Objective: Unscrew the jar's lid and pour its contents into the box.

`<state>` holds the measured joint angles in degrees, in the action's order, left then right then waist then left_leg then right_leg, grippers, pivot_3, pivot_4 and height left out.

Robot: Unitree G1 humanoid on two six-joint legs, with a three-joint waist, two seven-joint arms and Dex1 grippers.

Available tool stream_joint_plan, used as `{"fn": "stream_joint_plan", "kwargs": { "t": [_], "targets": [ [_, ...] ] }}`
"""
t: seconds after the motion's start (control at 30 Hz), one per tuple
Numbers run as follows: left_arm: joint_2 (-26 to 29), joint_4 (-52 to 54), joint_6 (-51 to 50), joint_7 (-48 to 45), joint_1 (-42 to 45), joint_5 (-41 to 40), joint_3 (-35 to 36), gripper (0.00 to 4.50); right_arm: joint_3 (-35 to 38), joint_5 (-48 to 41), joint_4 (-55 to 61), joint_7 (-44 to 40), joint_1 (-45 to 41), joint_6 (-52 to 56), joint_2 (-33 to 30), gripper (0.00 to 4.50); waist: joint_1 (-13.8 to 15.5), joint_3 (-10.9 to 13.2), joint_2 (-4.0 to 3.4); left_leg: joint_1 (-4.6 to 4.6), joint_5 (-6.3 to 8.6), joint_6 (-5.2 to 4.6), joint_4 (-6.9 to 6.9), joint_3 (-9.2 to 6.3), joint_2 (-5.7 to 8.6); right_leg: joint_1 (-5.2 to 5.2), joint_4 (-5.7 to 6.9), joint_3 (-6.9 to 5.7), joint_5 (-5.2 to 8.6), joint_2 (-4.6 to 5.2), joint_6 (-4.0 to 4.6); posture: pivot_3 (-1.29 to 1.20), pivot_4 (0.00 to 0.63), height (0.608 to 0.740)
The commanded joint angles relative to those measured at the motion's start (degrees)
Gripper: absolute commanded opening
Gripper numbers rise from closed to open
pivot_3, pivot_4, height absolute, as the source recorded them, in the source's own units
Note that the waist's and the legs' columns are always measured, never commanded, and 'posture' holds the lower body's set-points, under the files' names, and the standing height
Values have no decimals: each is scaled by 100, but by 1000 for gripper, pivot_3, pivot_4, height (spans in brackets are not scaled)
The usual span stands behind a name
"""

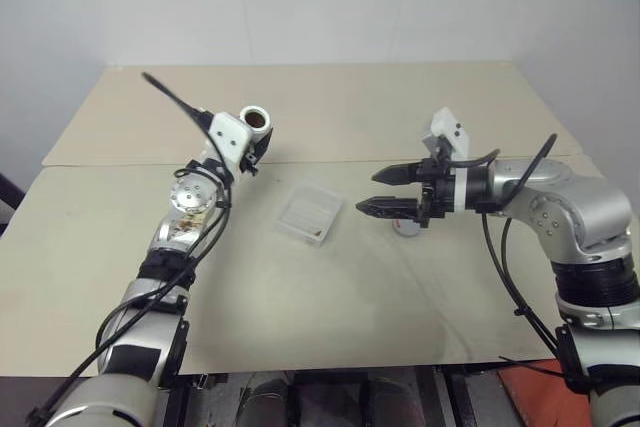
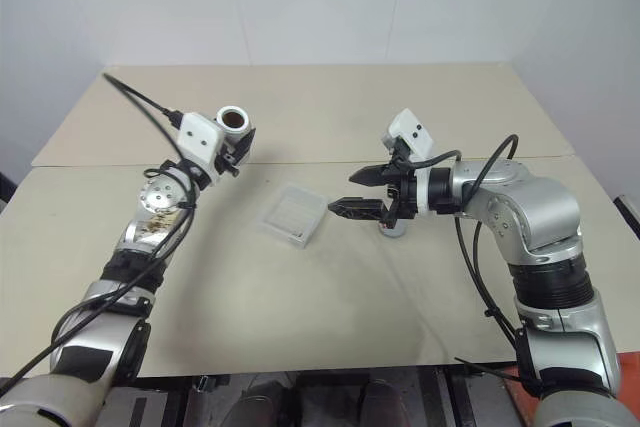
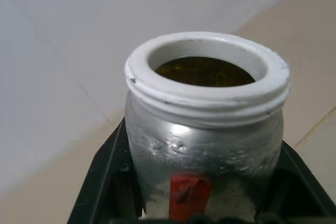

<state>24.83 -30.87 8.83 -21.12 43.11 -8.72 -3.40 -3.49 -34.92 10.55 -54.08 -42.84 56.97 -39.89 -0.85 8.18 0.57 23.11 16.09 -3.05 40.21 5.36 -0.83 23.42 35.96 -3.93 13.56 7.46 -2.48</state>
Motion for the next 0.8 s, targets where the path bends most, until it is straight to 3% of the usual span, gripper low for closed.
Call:
{"fn": "stream_joint_plan", "kwargs": {
  "t": [0.03,0.2,0.47,0.8],
  "targets": [
    [-32,1002,-1089,-118,-375,-488,369,2004,238,-100,245,-18,16,-160,-64,4452,4,0,0,-8,0,0,-1,0,0,-9,-2,0,0,0,0,0,150,740],
    [-295,1244,-1416,100,-820,-488,640,2004,278,-118,277,-7,82,-192,-51,4452,29,0,0,-22,1,-1,-4,-8,1,-25,-5,2,-1,0,2,0,150,740],
    [-621,1152,-878,-53,-1386,-334,723,4475,307,-158,344,-8,182,-206,-27,4500,72,0,0,-22,1,-1,-5,-10,4,-26,-8,2,-2,0,3,0,150,740],
    [-289,2166,-1315,-100,-2021,-208,849,4475,360,-166,446,41,285,-167,-38,4500,81,0,0,-22,2,-2,-12,-12,-1,-25,-10,4,-3,1,4,0,150,740]
  ]
}}
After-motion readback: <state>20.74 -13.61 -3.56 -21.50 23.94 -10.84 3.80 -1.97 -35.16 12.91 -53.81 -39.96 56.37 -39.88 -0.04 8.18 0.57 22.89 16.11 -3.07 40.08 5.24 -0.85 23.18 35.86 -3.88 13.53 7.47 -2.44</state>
